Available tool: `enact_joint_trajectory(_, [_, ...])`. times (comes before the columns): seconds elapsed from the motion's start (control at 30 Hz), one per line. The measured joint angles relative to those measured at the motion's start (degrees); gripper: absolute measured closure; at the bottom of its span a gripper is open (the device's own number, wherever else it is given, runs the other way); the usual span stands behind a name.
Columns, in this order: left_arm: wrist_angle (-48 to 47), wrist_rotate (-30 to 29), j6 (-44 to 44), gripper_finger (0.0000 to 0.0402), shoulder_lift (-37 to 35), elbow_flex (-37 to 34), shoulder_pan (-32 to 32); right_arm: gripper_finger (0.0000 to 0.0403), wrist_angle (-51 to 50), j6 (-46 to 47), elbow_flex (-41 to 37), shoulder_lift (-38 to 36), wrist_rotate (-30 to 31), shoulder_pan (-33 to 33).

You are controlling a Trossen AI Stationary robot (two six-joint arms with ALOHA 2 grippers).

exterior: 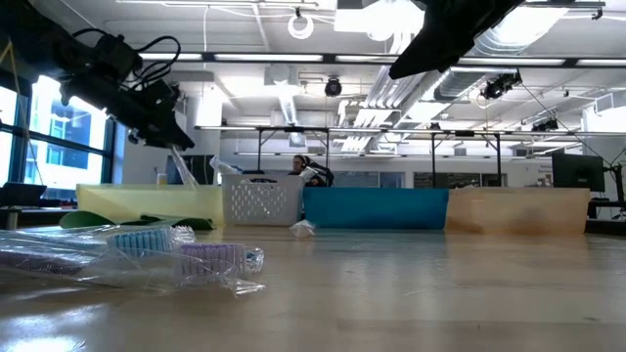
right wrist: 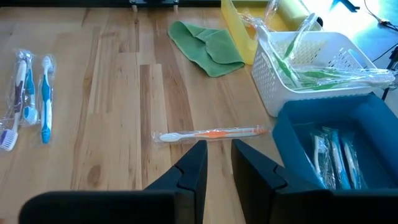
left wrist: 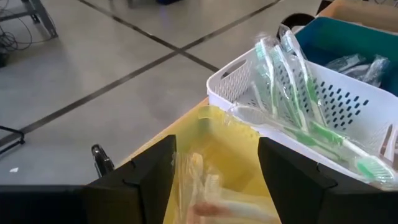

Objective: Pick & Place Toothbrushes
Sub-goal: Put the orange toothbrush into the yellow bin

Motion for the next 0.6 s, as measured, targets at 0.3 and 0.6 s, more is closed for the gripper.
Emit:
enact_joint_trajectory(0.3, [-1.3,0.8,3.6,0.0181,0.0,0.0,-1.6,0.0338,0.0,0.0,0.0,0.0,0.0,0.0])
enact_joint_trajectory(0.6, [-2.8,-17.2,13.3,0.0181,-0.3,0.0,-12.4,0.0338,0.0,0.0,0.0,0.0,0.0,0.0])
